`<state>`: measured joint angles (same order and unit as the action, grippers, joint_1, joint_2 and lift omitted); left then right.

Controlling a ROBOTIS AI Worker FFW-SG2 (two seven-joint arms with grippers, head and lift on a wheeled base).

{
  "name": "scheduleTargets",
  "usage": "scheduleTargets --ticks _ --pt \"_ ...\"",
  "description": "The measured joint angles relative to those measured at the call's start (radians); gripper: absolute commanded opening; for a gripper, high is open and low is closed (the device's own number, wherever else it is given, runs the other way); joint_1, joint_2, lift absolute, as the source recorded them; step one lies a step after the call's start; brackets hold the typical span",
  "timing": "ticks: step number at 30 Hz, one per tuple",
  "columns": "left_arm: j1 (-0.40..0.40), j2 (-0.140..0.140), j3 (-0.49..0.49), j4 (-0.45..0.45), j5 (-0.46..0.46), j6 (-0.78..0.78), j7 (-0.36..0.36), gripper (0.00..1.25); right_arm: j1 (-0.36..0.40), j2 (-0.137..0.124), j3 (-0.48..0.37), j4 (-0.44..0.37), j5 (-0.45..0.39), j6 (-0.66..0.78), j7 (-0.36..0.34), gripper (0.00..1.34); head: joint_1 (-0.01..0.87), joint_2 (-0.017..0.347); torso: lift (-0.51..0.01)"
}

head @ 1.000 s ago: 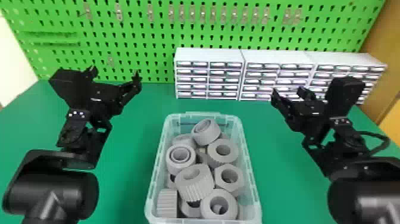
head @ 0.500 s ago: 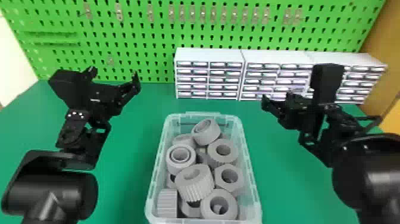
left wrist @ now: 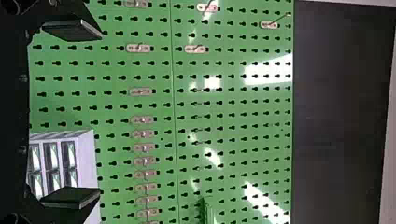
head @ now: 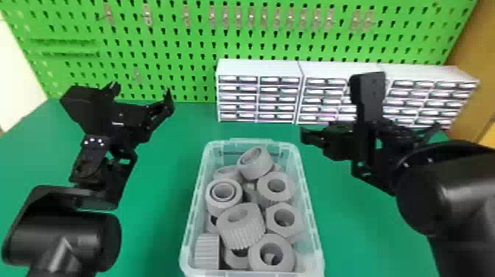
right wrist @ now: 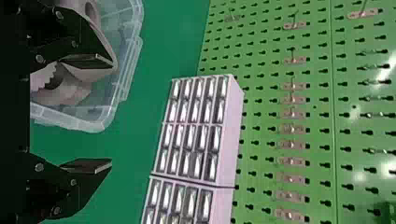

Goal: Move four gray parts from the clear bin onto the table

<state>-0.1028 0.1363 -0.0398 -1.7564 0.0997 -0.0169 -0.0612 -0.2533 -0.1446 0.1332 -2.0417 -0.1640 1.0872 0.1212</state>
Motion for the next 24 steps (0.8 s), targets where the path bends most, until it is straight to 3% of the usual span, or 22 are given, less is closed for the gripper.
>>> scheduleTargets --ticks 24 --pt "0.000 -0.001 -0.004 0.000 -0.006 0.002 0.000 1.14 -0.156 0.008 0.207 0.054 -0.084 0.281 0.000 0.83 0.678 0.034 -0.050"
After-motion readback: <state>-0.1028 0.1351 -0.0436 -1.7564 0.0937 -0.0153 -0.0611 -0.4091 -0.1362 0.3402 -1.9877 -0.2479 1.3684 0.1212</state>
